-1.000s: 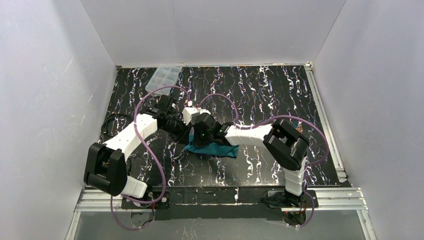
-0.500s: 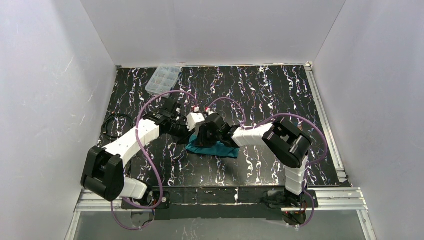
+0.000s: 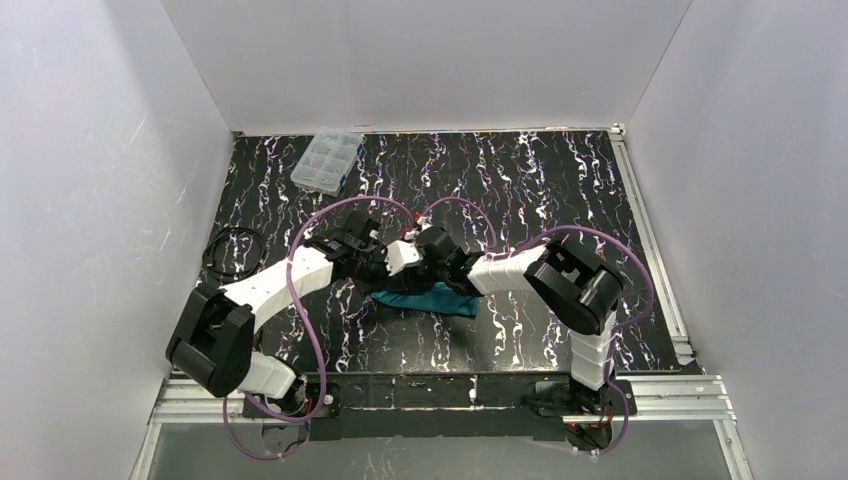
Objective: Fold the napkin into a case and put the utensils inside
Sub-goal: Stuff the top corner of the smaller-rectangle-folded napkin into the folded napkin.
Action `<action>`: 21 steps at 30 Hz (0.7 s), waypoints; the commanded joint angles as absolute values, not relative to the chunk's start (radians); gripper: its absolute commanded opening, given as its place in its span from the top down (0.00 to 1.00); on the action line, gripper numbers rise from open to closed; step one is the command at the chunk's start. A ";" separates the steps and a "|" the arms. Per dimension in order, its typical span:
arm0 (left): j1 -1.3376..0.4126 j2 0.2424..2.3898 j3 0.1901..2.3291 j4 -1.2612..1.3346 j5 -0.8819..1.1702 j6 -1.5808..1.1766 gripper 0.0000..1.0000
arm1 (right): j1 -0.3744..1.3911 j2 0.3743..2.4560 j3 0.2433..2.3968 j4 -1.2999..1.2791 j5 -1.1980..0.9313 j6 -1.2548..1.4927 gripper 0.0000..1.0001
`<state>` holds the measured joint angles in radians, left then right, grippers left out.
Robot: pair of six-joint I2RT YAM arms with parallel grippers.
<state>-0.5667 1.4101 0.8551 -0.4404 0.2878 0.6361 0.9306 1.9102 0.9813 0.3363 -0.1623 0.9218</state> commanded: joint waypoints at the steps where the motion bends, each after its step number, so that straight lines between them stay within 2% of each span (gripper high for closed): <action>1: -0.586 1.418 0.839 -0.379 0.229 0.634 0.83 | 0.934 1.909 0.968 0.394 -0.185 0.946 0.76; 21: -0.619 1.495 0.843 -0.330 0.227 0.621 0.89 | 0.907 1.930 0.929 0.437 -0.208 1.001 0.75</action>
